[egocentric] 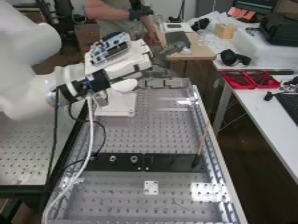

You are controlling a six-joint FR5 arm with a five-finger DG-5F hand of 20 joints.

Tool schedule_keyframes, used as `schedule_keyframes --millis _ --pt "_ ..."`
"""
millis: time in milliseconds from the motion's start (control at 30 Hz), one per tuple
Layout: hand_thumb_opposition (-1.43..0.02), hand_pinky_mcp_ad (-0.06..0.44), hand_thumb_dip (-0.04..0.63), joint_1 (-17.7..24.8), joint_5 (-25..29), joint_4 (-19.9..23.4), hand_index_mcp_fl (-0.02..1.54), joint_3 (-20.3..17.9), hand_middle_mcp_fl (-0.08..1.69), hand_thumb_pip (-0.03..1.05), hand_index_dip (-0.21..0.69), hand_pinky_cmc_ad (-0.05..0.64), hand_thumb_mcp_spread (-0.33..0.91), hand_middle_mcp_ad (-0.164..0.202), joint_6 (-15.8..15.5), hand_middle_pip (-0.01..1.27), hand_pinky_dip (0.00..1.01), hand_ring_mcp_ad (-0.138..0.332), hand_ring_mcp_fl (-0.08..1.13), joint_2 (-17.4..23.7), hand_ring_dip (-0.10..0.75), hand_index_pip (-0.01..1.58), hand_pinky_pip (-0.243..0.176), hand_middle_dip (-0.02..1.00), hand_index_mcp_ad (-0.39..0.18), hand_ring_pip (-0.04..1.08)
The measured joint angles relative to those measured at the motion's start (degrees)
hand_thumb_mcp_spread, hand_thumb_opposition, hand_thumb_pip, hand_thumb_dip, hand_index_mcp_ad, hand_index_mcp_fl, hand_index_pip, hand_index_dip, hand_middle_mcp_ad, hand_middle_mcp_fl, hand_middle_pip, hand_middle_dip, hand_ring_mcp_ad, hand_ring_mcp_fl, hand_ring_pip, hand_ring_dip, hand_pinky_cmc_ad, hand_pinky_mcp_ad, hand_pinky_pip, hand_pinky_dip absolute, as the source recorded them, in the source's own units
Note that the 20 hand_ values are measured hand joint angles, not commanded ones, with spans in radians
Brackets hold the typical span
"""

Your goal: Grab the paper clip and place it in the clear container

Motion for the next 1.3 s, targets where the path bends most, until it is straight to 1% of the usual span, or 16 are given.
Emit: schedule_keyframes --millis 33,133,200,267,333,500,600,633,700,800,1000,1033,1133,1300 --pt "-1.07 0.265 0.291 0.56 0.13 -0.02 0.32 -0.06 0.88 0.66 -0.183 0.48 0.68 -0.035 0.01 0.78 0.2 0.033 0.68 0.17 0.527 0.11 0.084 0.73 -0.175 0.11" --pt "-1.07 0.265 0.291 3.95 1.14 -0.24 0.34 -0.21 0.91 0.66 -0.183 0.476 0.68 -0.035 0.08 0.77 0.2 0.033 0.68 0.76 0.527 0.1 0.084 0.73 -0.175 0.11" --pt "-1.07 0.265 0.291 6.52 2.06 -0.54 0.34 -0.17 0.91 0.66 -0.183 0.492 0.68 -0.035 0.1 0.77 0.2 0.031 0.68 0.83 0.527 0.1 0.084 0.73 -0.171 0.11" --pt "-1.07 0.265 0.291 8.58 2.95 -0.75 0.34 0.0 0.91 0.66 -0.183 0.49 0.68 -0.024 0.17 0.77 0.2 0.03 0.68 0.71 0.527 0.1 0.084 0.73 -0.173 0.11" --pt "-1.07 0.265 0.291 10.7 3.94 -0.9 0.34 0.23 0.91 0.66 -0.183 0.494 0.68 -0.024 0.27 0.77 0.2 0.03 0.68 0.34 0.527 0.1 0.084 0.73 -0.173 0.11" --pt "-1.07 0.262 0.291 16.68 7.64 -1.35 0.34 1.28 0.91 0.66 -0.183 0.494 0.68 -0.024 0.86 0.77 0.2 0.031 0.68 -1.9 0.527 0.1 0.084 0.73 -0.173 0.11" --pt "-1.07 0.265 0.291 19.1 9.53 -1.69 0.34 1.88 0.91 0.66 -0.183 0.494 0.68 -0.024 1.01 0.77 0.2 0.03 0.68 -3.49 0.527 0.1 0.084 0.73 -0.171 0.11" --pt "-1.07 0.264 0.291 19.63 9.99 -1.75 0.34 2.03 0.91 0.66 -0.183 0.494 0.68 -0.023 1.01 0.77 0.19 0.03 0.69 -3.94 0.527 0.1 0.08 0.73 -0.175 0.11" --pt "-1.07 0.278 0.291 20.54 10.88 -1.91 0.34 2.32 0.91 0.66 -0.183 0.494 0.68 -0.023 0.95 0.77 0.2 0.03 0.69 -4.83 0.531 0.1 0.098 0.73 -0.171 0.11" --pt "-1.07 0.276 0.291 22.09 13.18 -2.54 0.34 3.12 0.91 0.66 -0.183 0.494 0.68 -0.024 0.64 0.77 0.2 0.03 0.69 -6.99 0.527 0.1 0.099 0.73 -0.171 0.11" --pt "-1.07 0.276 0.291 23.27 16.74 -3.97 0.34 4.99 0.91 0.66 -0.183 0.494 0.68 -0.024 -0.37 0.77 0.2 0.03 0.69 -10.48 0.527 0.1 0.099 0.73 -0.171 0.11" --pt "-1.07 0.276 0.291 23.28 16.82 -4.01 0.34 5.04 0.91 0.66 -0.183 0.494 0.68 -0.024 -0.4 0.77 0.2 0.03 0.69 -10.55 0.527 0.1 0.099 0.73 -0.171 0.11" --pt "-1.08 0.276 0.291 23.6 18.66 -5.2 0.34 6.31 0.91 0.66 -0.183 0.494 0.68 -0.023 -0.97 0.77 0.2 0.03 0.7 -12.43 0.527 0.11 0.096 0.73 -0.171 0.1" --pt "-1.08 0.276 0.291 23.97 20.88 -8.0 0.35 8.59 0.91 0.66 -0.183 0.494 0.68 -0.023 -1.25 0.77 0.2 0.03 0.69 -15.13 0.527 0.12 0.099 0.73 -0.171 0.14"
